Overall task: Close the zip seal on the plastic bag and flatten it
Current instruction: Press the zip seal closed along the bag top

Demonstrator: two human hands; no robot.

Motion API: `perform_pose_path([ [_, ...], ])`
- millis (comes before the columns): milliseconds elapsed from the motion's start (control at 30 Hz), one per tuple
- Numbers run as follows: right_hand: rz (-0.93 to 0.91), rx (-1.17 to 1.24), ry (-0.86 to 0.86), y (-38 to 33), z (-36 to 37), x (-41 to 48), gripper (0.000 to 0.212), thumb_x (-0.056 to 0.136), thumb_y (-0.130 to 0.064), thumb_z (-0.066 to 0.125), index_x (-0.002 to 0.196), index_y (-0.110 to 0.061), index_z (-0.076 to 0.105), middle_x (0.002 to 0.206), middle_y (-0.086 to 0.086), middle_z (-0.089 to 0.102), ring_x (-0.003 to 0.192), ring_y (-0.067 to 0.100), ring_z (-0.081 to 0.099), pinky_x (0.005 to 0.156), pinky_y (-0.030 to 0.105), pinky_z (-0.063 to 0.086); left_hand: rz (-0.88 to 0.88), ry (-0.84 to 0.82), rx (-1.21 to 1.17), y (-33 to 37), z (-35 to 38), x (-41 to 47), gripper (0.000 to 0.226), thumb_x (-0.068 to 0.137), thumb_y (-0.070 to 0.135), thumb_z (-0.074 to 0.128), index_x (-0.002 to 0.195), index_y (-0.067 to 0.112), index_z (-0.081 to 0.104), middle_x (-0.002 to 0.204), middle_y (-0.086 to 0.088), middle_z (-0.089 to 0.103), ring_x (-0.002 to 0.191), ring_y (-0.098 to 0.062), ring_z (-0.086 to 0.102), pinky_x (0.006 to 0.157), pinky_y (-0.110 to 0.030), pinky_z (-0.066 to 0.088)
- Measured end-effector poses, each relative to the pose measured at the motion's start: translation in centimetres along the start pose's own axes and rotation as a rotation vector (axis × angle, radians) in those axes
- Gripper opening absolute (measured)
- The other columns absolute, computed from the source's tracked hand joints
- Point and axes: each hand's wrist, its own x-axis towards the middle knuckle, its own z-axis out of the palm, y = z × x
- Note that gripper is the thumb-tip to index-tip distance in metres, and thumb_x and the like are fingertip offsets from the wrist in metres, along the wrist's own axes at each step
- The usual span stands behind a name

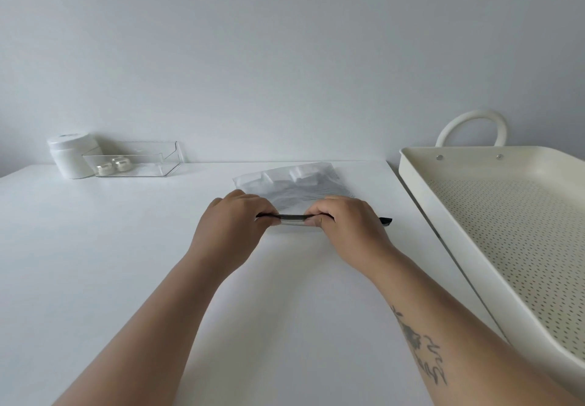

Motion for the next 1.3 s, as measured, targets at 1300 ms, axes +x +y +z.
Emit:
perform_pose_path([
  [1300,0.221,0.211,0.0,0.9,0.1,-0.3,0.005,0.077,-0.036,0.074,0.078,-0.034,0.07,0.06,-0.008,0.057,0.058,0.015,0.047,0.058,0.031,0.037,-0.007,0.061,0.041,0.3,0.8,0.0,0.013,0.091,0.027,0.06,0.078,0.03,0.06,0.074,0.018,0.057,0.084,-0.014,0.054,0.078,-0.033,0.033],
])
